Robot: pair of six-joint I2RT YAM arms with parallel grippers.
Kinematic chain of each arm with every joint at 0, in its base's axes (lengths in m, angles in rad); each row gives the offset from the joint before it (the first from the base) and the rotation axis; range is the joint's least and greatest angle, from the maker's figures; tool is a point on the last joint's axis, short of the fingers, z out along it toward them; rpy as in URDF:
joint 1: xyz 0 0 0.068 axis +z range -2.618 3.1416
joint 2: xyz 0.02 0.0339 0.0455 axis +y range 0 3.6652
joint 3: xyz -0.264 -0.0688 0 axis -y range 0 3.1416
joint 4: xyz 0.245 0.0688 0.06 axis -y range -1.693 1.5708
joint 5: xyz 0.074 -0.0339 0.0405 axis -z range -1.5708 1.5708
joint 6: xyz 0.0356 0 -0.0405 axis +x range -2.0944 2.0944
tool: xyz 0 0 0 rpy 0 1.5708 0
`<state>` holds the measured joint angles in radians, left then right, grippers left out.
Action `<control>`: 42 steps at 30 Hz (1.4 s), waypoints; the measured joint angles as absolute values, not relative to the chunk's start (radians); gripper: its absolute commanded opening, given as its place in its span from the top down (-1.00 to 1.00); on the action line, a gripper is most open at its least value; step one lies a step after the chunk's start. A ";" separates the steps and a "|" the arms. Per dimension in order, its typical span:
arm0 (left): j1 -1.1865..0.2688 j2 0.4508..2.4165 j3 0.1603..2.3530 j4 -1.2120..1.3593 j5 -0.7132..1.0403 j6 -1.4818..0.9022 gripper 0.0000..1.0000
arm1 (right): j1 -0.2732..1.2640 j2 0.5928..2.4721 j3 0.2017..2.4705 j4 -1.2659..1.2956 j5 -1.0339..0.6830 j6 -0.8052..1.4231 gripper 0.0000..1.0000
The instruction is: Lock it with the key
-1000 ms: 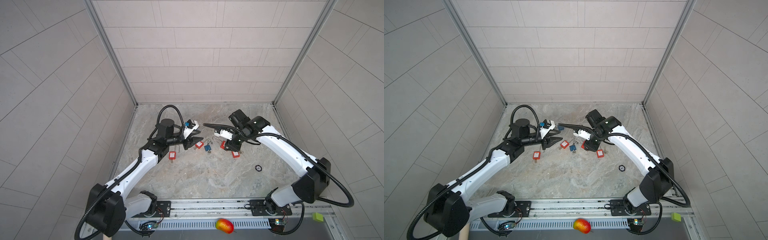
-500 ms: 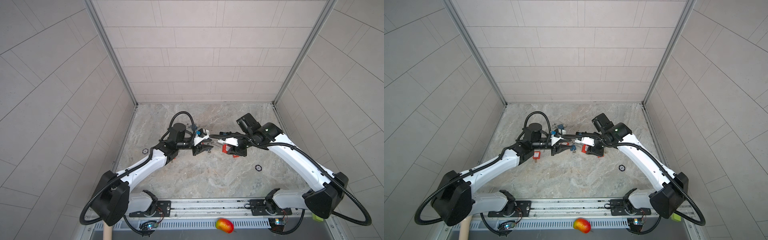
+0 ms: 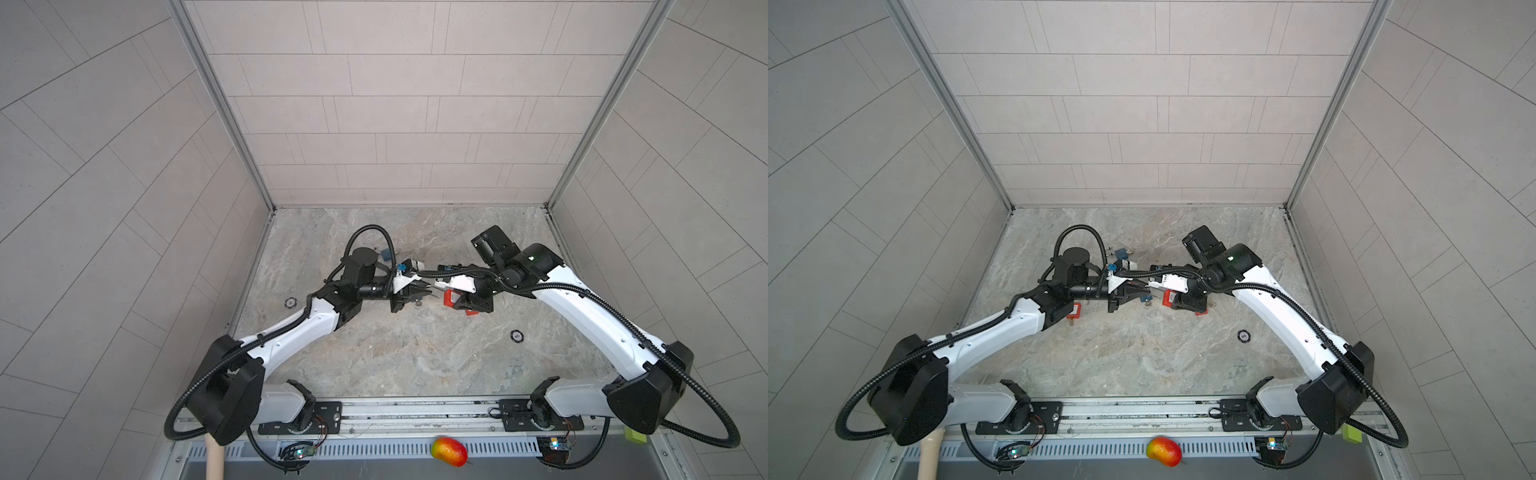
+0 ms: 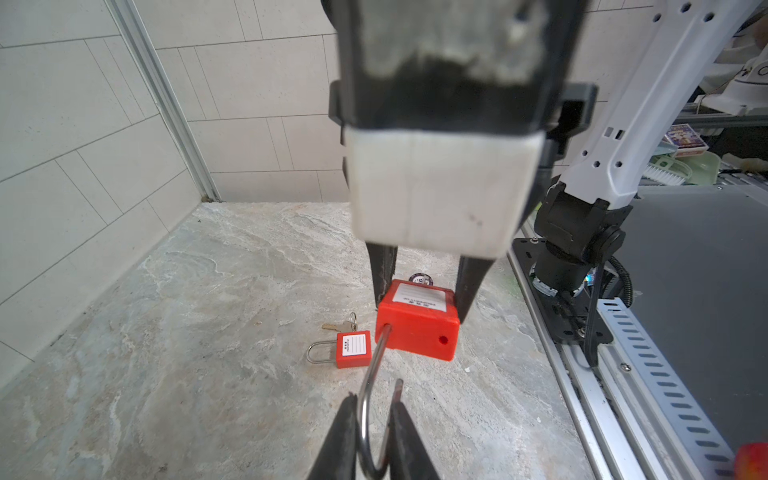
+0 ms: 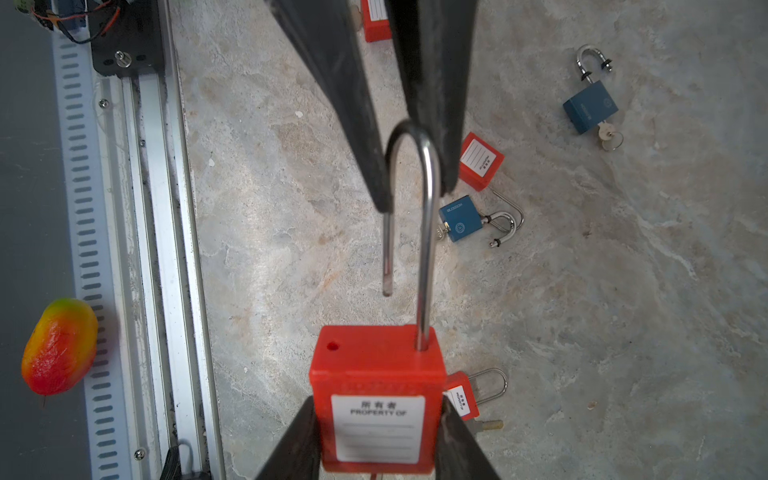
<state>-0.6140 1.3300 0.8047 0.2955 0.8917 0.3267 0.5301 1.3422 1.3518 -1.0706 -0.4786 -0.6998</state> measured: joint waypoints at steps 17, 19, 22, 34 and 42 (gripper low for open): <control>-0.644 1.368 0.796 0.448 0.904 0.185 1.00 | 0.529 1.304 1.367 -1.065 -0.413 -0.756 -0.33; -0.648 1.364 0.796 0.453 0.905 0.178 1.00 | 0.522 1.283 1.367 -1.071 -0.408 -0.756 -0.31; -0.649 1.355 0.796 0.459 0.908 0.172 1.00 | 0.502 1.261 1.367 -1.085 -0.404 -0.758 -0.21; -0.666 1.341 0.796 0.470 0.932 0.164 1.00 | 0.468 1.282 1.367 -1.123 -0.466 -0.772 0.22; -0.668 1.341 0.796 0.500 0.948 0.138 1.00 | 0.468 1.290 1.369 -1.127 -0.513 -0.770 0.46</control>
<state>-0.6682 1.3407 0.7959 0.5003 0.9478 0.1375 0.4683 1.2896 1.3689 -1.1267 -0.5125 -0.7696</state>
